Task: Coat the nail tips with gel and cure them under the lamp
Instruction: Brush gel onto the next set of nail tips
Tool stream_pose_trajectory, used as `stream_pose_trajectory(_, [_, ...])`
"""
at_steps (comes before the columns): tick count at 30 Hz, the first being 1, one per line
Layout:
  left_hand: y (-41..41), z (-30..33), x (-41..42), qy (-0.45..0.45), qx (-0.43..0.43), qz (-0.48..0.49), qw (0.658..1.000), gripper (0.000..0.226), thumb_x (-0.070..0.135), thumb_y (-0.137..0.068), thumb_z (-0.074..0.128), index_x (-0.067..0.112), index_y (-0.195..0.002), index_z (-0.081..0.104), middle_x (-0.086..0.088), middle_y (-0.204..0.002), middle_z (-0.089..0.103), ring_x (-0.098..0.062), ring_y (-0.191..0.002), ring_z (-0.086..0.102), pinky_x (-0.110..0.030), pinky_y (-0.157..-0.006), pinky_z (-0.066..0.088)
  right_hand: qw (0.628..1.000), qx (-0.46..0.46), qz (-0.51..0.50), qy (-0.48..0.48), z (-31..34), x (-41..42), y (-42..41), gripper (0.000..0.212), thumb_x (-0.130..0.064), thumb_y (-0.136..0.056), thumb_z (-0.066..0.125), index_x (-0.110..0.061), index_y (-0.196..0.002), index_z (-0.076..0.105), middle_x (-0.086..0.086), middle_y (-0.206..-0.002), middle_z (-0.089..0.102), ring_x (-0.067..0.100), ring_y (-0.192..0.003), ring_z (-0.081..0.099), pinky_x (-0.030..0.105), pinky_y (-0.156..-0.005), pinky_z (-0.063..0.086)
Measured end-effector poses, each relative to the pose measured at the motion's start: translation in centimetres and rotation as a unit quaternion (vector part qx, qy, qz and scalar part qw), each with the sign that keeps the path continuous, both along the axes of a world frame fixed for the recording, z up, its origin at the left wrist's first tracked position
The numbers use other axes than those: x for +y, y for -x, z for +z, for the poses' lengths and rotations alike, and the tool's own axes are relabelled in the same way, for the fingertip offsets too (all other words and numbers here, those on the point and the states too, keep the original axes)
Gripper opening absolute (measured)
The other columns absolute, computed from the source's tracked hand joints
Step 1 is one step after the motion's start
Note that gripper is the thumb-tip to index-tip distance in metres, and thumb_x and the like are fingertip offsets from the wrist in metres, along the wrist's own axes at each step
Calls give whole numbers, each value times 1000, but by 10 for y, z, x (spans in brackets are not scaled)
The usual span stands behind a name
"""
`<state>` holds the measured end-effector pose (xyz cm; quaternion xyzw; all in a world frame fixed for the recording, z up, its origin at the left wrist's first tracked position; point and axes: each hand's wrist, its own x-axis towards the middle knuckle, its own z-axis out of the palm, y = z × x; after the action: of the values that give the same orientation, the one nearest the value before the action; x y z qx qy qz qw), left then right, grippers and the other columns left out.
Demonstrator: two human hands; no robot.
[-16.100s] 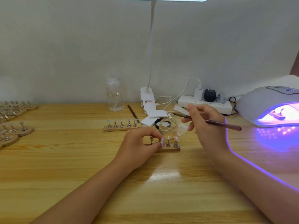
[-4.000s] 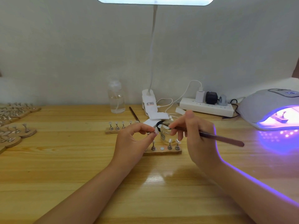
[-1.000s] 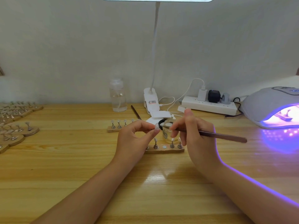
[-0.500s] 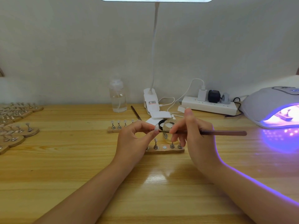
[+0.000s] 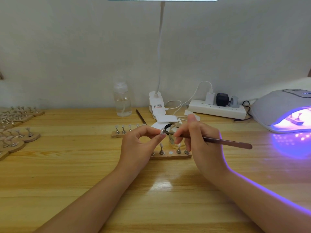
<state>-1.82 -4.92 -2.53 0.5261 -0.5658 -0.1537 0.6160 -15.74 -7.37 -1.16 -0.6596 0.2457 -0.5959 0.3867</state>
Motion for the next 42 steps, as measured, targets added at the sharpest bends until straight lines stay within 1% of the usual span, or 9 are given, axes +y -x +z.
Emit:
stream_pose_trajectory(4, [-1,0,0,2,-1,3,1000,22,11,-70,75,30,-65,66,21,-64,64,7,-66,55,-3,-70,40,1000,-7,3,10,0,-1,0,47,-34,-90,40,-15,-55,65,11,-51,58,3,-41,49,12,-45,39])
stream_pose_trajectory(7, [0,0,1,-1,7,7,1000,24,11,-70,75,32,-63,65,21,-64,64,6,-67,54,-4,-70,40,998,43,-17,48,0,-2,1,36,-32,-90,41,-23,-64,64,-2,-55,60,0,-48,53,13,-45,41])
stream_pose_trajectory(12, [0,0,1,-14,0,13,1000,26,9,-71,75,32,-62,66,18,-65,64,3,-69,54,-6,-71,40,997,31,-7,67,-2,-2,2,46,-41,-87,39,-17,-54,62,7,-46,55,5,-42,51,10,-49,38])
stream_pose_trajectory(16, [0,1,2,-12,-7,14,1000,28,8,-71,74,33,-62,65,20,-63,63,1,-69,53,-8,-72,40,988,93,-50,110,-2,-4,1,38,-41,-89,36,-27,-65,62,-9,-56,60,0,-51,56,10,-49,39])
stream_pose_trajectory(20, [0,1,1,-14,-8,21,1000,27,9,-71,74,32,-62,65,16,-67,64,-3,-72,54,-15,-75,41,993,68,-28,92,-3,-3,1,42,-41,-87,38,-26,-55,62,-3,-48,58,3,-46,54,9,-50,39])
stream_pose_trajectory(24, [0,0,1,-17,-9,19,1000,24,8,-71,74,29,-63,66,14,-68,65,-3,-72,54,-16,-76,41,984,112,-59,123,-1,-4,1,36,-42,-88,35,-34,-63,59,-9,-56,60,3,-56,59,15,-51,43])
stream_pose_trajectory(29, [0,1,2,-14,-5,20,1000,27,8,-71,74,32,-62,65,20,-65,64,3,-69,54,-8,-72,40,994,56,-25,90,-2,-1,2,46,-42,-86,39,-20,-53,62,2,-45,56,4,-42,52,9,-50,39])
stream_pose_trajectory(36, [2,2,2,7,2,-5,1000,18,11,-69,75,28,-68,70,8,-75,69,-2,-80,61,-6,-77,41,991,47,-102,67,4,-6,5,6,-33,-83,63,-34,-78,60,-12,-75,66,4,-72,62,15,-65,46])
stream_pose_trajectory(42, [1,2,2,21,-12,-15,1000,20,10,-68,75,29,-71,70,13,-71,69,0,-74,63,-7,-72,44,993,88,-56,57,1,-8,6,14,-16,-83,66,-26,-92,64,-10,-89,67,-1,-78,64,9,-54,47])
